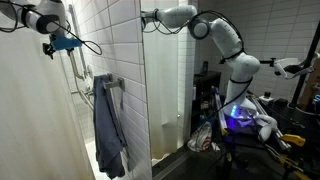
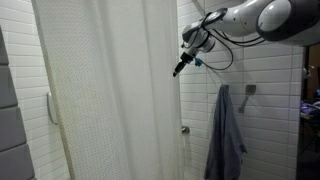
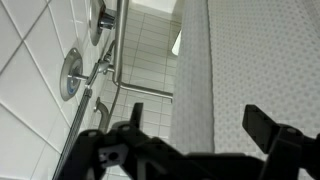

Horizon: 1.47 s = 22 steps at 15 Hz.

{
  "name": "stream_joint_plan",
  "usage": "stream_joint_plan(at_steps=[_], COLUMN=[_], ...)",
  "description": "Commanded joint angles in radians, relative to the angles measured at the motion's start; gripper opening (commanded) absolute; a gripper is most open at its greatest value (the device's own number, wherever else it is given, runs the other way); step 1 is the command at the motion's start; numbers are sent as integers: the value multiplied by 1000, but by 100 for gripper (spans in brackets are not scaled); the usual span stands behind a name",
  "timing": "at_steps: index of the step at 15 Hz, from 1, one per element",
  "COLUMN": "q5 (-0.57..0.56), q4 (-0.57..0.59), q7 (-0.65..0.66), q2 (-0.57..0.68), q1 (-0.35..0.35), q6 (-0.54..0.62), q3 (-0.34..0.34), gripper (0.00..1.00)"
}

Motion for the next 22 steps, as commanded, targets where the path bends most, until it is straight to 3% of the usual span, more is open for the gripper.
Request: stream_joint_plan(at_steps=[1, 4, 5, 6, 8, 15, 17, 22], q5=[-4, -5, -8, -11, -15, -31, -32, -36], q4=[-2, -4, -4, -2, 0, 15, 16, 18], q7=[-1, -2, -2, -2, -3, -1, 5, 19], q2=[1, 2, 3, 5, 6, 16, 18, 24], q1=[2, 4, 6, 9, 12, 31, 38, 61], q6=[-3, -5, -2, -1, -2, 4, 3, -10], q3=[-1, 0, -2, -3, -3, -6, -6, -8], gripper=[100, 100, 75, 74, 61, 6, 0, 0])
